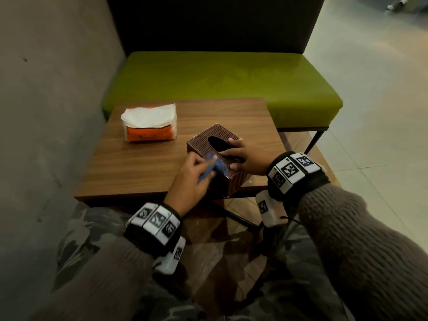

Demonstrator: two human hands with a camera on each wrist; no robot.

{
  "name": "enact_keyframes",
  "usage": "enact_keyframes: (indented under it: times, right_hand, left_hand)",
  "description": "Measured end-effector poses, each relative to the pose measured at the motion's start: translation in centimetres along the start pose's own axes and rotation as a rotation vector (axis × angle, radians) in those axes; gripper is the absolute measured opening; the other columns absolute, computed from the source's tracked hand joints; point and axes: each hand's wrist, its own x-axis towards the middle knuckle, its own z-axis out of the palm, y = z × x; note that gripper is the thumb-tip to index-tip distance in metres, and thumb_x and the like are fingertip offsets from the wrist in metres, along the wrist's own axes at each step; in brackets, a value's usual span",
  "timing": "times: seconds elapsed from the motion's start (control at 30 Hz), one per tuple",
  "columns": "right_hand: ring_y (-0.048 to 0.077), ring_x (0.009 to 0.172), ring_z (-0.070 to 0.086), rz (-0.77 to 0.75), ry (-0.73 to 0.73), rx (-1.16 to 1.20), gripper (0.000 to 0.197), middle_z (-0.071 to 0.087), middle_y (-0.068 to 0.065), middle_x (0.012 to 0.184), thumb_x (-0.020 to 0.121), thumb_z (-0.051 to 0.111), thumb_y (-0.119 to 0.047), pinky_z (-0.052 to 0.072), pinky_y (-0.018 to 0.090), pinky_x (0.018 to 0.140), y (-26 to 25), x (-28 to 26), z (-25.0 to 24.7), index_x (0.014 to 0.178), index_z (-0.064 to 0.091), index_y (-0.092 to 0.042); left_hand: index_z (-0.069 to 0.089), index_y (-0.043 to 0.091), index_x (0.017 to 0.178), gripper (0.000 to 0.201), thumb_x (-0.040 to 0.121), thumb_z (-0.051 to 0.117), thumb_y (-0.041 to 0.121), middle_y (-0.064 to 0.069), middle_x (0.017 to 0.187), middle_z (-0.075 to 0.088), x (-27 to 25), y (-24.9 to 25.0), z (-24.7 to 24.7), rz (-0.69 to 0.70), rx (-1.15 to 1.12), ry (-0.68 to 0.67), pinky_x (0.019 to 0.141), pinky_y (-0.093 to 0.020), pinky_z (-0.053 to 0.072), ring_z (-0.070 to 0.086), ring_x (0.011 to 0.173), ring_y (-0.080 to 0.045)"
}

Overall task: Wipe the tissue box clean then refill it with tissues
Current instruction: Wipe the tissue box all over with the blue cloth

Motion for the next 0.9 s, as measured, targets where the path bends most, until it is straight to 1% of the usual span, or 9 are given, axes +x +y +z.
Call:
enact_keyframes:
  times: [0.07,0.23,0.33,0.43,0.5,0.6,0.73,0.8,0.9]
  right_hand:
    - [0.024,0.147,0.007,-0.008,0.002,0.032,0.052,0.008,0.004,0.161,0.095,0.055,-0.022,0.013,0.036,0.117,0.1,0.0,0.1,0.144,0.038,-0.027]
    - [0.024,0.147,0.007,-0.004,0.002,0.066,0.052,0.007,0.005,0.16,0.095,0.055,-0.02,0.013,0.036,0.117,-0.1,0.0,0.3,0.144,0.038,-0.025]
    - [0.024,0.147,0.007,0.003,0.014,0.106,0.051,0.008,0.006,0.16,0.095,0.056,-0.019,0.015,0.036,0.117,-0.1,-0.1,0.3,0.143,0.039,-0.024]
    - [0.024,0.147,0.007,-0.003,0.011,0.097,0.051,0.007,0.006,0.16,0.095,0.055,-0.02,0.013,0.034,0.116,0.0,-0.1,0.3,0.143,0.04,-0.024]
    - [0.024,0.148,0.005,-0.001,0.008,0.099,0.051,0.007,0.006,0.16,0.096,0.055,-0.02,0.012,0.034,0.116,-0.1,-0.1,0.3,0.144,0.039,-0.023]
    - [0.025,0.148,0.006,0.002,0.018,0.115,0.051,0.007,0.006,0.16,0.095,0.055,-0.018,0.013,0.036,0.117,-0.1,0.0,0.5,0.143,0.04,-0.022]
    - [0.027,0.148,0.003,0.0,0.022,0.103,0.051,0.009,0.007,0.16,0.095,0.056,-0.019,0.01,0.041,0.119,0.1,0.2,0.6,0.143,0.04,-0.023]
    - [0.028,0.148,0.003,-0.005,0.019,0.093,0.051,0.01,0.008,0.16,0.095,0.056,-0.019,0.01,0.042,0.119,0.0,0.2,0.6,0.143,0.04,-0.022]
    - [0.027,0.148,0.003,-0.002,0.018,0.118,0.052,0.009,0.007,0.16,0.094,0.056,-0.018,0.01,0.042,0.119,0.0,0.2,0.5,0.143,0.04,-0.022]
  left_hand:
    - [0.054,0.017,0.129,0.04,0.089,0.058,0.011,-0.002,0.099,0.043,-1.0,0.1,0.3,0.061,-0.023,-0.055,0.076,-0.01,0.039,0.046,0.088,-0.008]
    - [0.061,0.008,0.119,0.028,0.092,0.055,0.013,-0.002,0.098,0.042,2.0,-1.3,-0.9,-0.158,0.032,0.066,0.077,-0.02,0.038,0.05,0.092,-0.017]
    - [0.057,0.014,0.126,0.036,0.09,0.056,0.01,0.0,0.096,0.041,0.1,0.3,0.1,-0.028,-0.026,-0.02,0.073,-0.011,0.038,0.046,0.083,-0.009]
    - [0.054,0.016,0.129,0.041,0.089,0.057,0.009,-0.001,0.097,0.043,-1.9,1.0,0.9,0.088,-0.056,-0.126,0.076,-0.008,0.038,0.046,0.086,-0.005]
    - [0.059,0.014,0.124,0.035,0.09,0.057,0.009,-0.002,0.096,0.045,-0.8,0.3,0.4,0.047,-0.026,-0.072,0.074,-0.011,0.038,0.047,0.083,-0.008]
    - [0.058,0.015,0.125,0.036,0.089,0.057,0.008,-0.001,0.095,0.044,0.1,-0.5,0.2,-0.052,-0.007,0.03,0.073,-0.021,0.04,0.047,0.083,-0.01]
    - [0.047,0.021,0.136,0.051,0.088,0.059,0.007,-0.004,0.1,0.043,-2.3,1.1,1.5,0.146,0.042,-0.106,0.075,-0.018,0.04,0.046,0.088,-0.013]
    - [0.046,0.021,0.137,0.054,0.087,0.059,0.007,-0.006,0.103,0.044,-2.5,1.0,1.2,0.21,0.123,-0.131,0.075,-0.022,0.042,0.046,0.091,-0.015]
    - [0.05,0.021,0.134,0.052,0.086,0.058,0.004,-0.006,0.101,0.046,-0.4,-0.8,-0.1,0.165,0.194,-0.061,0.074,-0.031,0.045,0.049,0.09,-0.019]
